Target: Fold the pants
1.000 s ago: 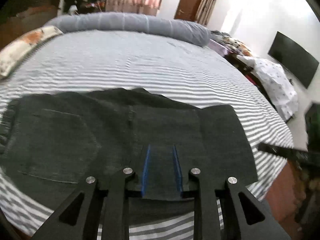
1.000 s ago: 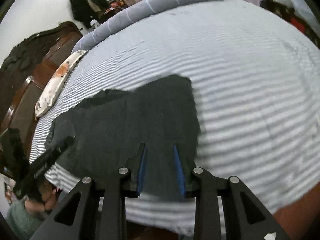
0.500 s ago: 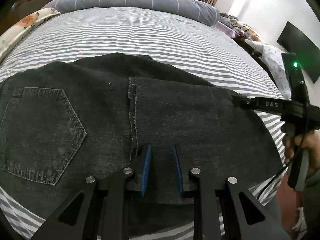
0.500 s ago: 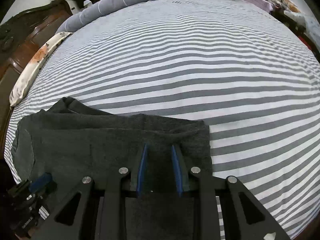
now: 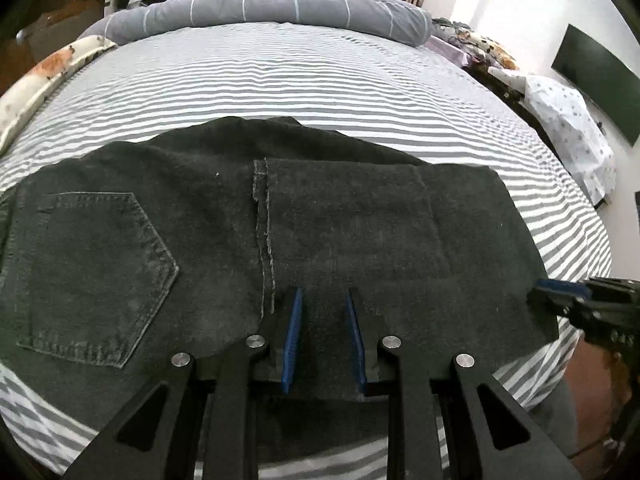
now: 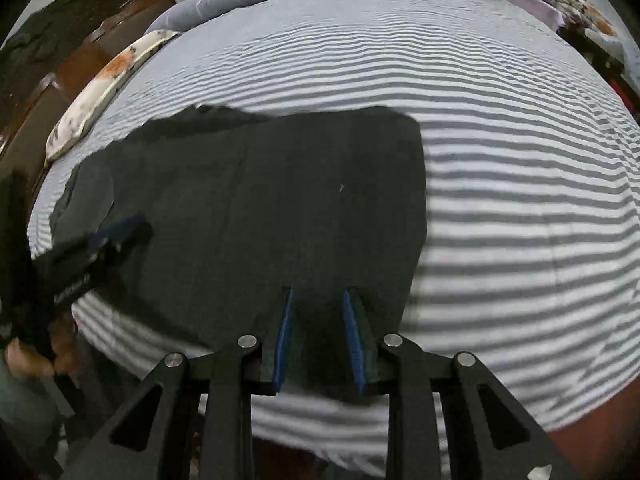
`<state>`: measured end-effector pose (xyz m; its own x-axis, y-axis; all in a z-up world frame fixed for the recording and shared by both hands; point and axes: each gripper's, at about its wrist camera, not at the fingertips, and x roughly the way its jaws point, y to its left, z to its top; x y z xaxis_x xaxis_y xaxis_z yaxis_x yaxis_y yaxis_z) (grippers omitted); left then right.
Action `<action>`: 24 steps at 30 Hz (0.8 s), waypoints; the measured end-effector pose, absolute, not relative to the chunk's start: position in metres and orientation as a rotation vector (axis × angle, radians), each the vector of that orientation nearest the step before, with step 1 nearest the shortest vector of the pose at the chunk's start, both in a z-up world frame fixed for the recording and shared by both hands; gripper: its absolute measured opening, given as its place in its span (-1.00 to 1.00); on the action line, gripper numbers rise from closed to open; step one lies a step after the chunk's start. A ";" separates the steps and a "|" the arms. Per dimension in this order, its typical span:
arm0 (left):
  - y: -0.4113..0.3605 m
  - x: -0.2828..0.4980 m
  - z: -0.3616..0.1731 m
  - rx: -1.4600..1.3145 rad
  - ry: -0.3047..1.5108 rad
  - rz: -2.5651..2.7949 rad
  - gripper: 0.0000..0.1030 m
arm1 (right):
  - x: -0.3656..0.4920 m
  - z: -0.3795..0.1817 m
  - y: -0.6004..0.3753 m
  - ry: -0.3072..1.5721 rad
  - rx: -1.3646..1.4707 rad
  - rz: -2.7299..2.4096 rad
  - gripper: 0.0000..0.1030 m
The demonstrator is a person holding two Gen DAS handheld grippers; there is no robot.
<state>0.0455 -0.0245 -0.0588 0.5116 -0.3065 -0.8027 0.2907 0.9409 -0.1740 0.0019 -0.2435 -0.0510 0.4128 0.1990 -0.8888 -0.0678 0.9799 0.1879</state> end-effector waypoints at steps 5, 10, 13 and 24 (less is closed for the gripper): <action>-0.017 0.034 -0.060 -0.009 0.972 -0.369 -0.53 | -0.021 -0.058 -0.238 1.163 0.119 0.183 -0.53; -0.011 0.037 -0.067 -0.022 0.964 -0.349 -0.46 | -0.015 -0.078 -0.238 1.201 0.148 0.166 -0.52; -0.007 0.041 -0.067 -0.045 0.970 -0.342 -0.40 | -0.011 -0.079 -0.239 1.211 0.159 0.162 -0.49; 0.145 0.013 -0.038 -0.559 0.851 -0.292 -0.23 | -0.013 -0.066 -0.234 1.222 0.184 0.162 -0.18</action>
<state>0.0128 0.1452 -0.0378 0.6316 -0.4568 -0.6264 0.0235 0.8189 -0.5735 -0.0129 -0.2344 -0.0664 0.3332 0.2220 -0.9164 -0.0244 0.9736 0.2269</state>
